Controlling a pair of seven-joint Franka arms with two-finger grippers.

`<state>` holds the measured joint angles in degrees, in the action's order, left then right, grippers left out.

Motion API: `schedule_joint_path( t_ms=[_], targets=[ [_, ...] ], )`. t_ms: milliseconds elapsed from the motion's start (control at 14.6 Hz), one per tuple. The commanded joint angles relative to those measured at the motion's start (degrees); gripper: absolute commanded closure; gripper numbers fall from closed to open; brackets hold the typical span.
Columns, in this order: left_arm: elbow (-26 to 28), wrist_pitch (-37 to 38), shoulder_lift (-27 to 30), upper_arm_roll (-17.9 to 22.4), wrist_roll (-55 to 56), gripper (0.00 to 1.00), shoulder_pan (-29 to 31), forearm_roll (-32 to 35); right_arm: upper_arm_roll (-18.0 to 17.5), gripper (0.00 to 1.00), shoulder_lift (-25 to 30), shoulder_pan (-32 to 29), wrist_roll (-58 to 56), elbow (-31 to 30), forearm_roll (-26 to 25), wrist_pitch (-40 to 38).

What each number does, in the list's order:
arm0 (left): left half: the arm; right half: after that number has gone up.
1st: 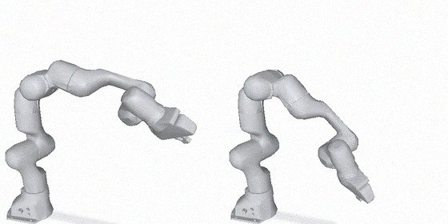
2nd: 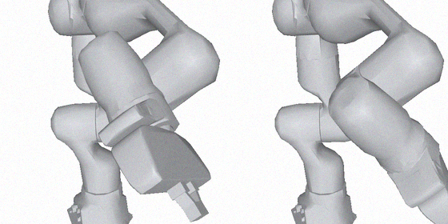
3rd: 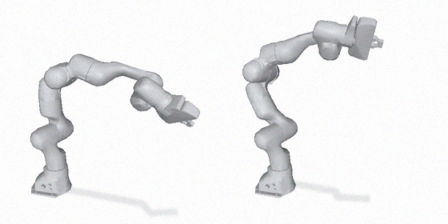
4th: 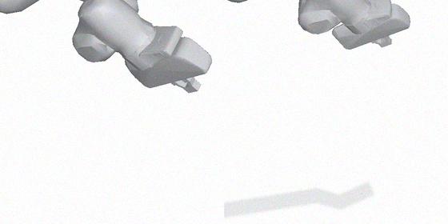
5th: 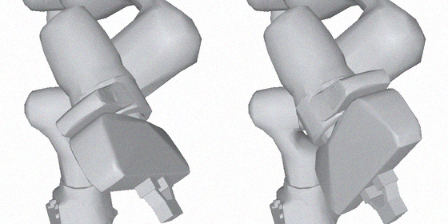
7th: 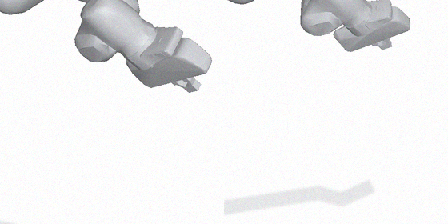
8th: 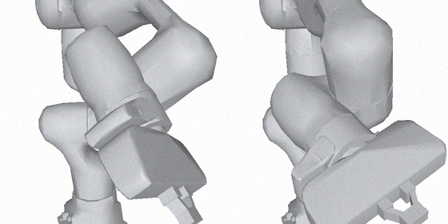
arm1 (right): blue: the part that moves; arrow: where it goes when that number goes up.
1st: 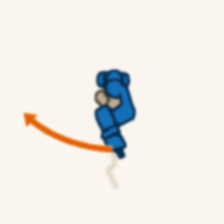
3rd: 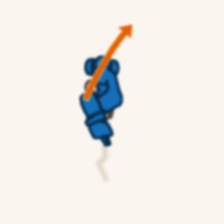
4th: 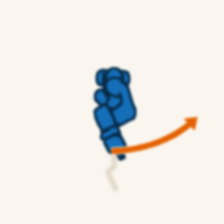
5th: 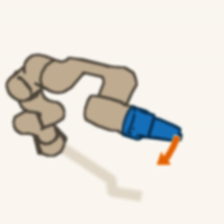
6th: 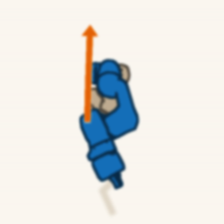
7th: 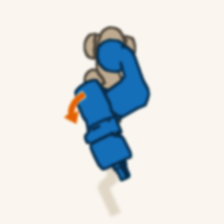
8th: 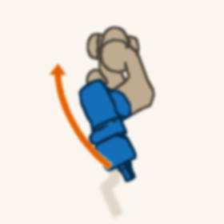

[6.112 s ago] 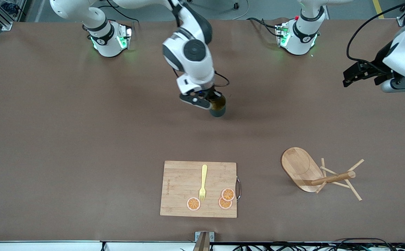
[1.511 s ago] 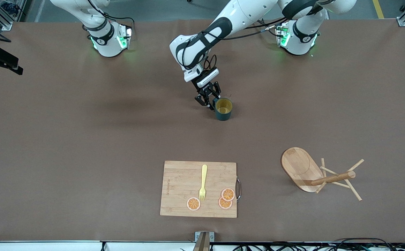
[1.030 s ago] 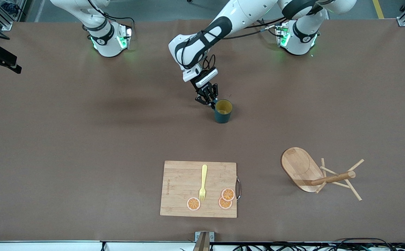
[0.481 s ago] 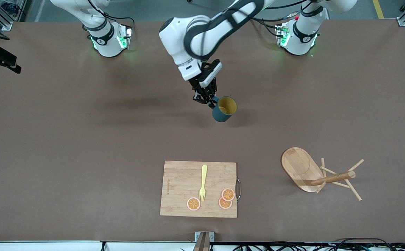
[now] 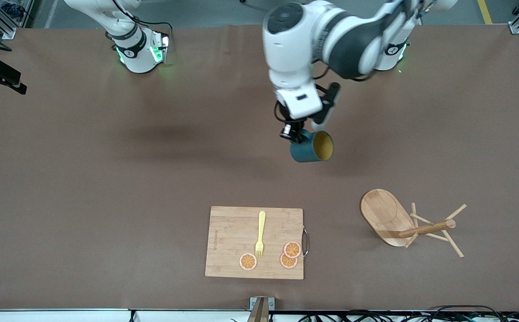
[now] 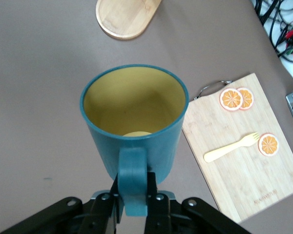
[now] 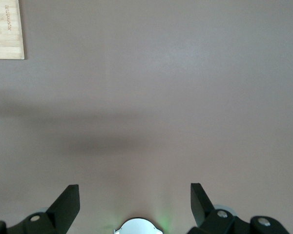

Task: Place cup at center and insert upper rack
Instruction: 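Carry the mug with the left gripper to the wooden mug tree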

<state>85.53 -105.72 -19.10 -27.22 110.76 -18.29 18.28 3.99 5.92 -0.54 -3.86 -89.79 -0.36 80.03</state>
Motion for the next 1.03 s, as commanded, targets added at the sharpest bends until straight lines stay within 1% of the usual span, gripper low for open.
schedule_joint_path(
  t_ms=[0, 137, 343, 412, 618, 755, 961],
  targets=[
    [-1.1, -0.5, 1.5, -0.4, -11.5, 0.99, 7.4, -9.3, -0.2, 0.0, 1.4, -0.2, 0.1, -1.4, -0.5, 0.3],
    [-1.7, -0.5, 1.2, -0.3, -17.7, 0.99, 12.1, -14.4, -0.2, 0.0, 1.4, -0.2, 0.1, -1.4, -0.4, 0.3],
    [-2.2, -0.5, -0.1, 0.0, -28.5, 0.99, 19.3, -24.7, -0.2, 0.0, 1.4, -0.2, 0.1, -1.4, -0.4, 0.3],
    [-2.3, -0.5, -0.4, 0.1, -31.9, 0.99, 21.0, -27.1, -0.2, 0.0, 1.4, -0.2, 0.1, -1.4, -0.4, 0.3],
    [-2.3, -0.5, -2.6, 0.1, -38.2, 0.99, 25.9, -32.1, -0.2, 0.0, 1.4, -0.2, 0.1, -1.4, -0.4, 0.3],
    [-2.3, -0.5, -4.2, 0.1, -41.3, 0.99, 28.3, -34.0, -0.2, 0.0, 1.4, -0.2, 0.1, -1.4, -0.4, 0.3],
    [-3.3, -1.7, -6.3, 0.1, -43.5, 0.99, 31.5, -39.4, -0.2, 0.0, 1.4, -0.2, 0.1, -1.4, -0.4, 0.3]
  ],
)
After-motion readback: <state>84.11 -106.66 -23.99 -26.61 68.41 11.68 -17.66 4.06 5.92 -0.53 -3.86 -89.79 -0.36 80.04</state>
